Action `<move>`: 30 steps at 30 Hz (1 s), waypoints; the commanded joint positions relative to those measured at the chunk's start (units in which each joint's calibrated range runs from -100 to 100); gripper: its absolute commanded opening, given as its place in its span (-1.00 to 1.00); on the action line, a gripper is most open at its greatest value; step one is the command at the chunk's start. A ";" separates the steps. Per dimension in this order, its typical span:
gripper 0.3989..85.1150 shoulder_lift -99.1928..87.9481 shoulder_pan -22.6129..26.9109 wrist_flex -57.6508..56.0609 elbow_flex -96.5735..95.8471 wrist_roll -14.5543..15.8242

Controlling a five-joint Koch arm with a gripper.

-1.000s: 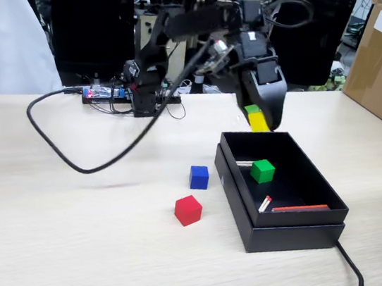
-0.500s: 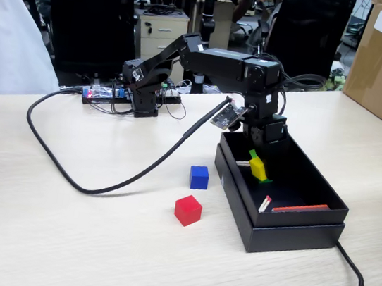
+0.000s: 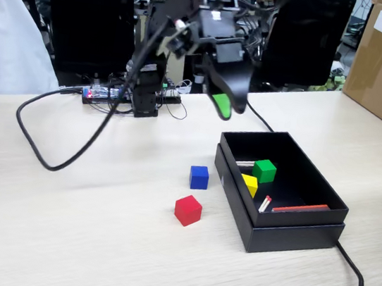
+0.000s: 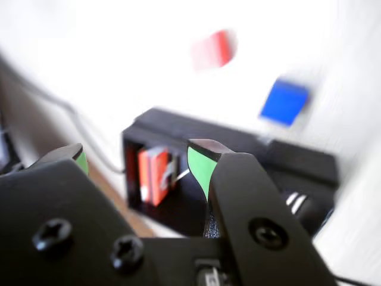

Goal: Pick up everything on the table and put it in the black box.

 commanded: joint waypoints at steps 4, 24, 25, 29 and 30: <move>-0.03 7.28 -3.57 0.06 -1.27 -4.79; -0.32 40.33 -2.64 0.15 12.88 -6.20; -0.39 41.02 -2.69 0.15 13.15 -6.15; -0.96 40.21 -3.13 0.15 14.60 -5.81; -0.96 38.26 -3.17 0.06 14.14 -5.76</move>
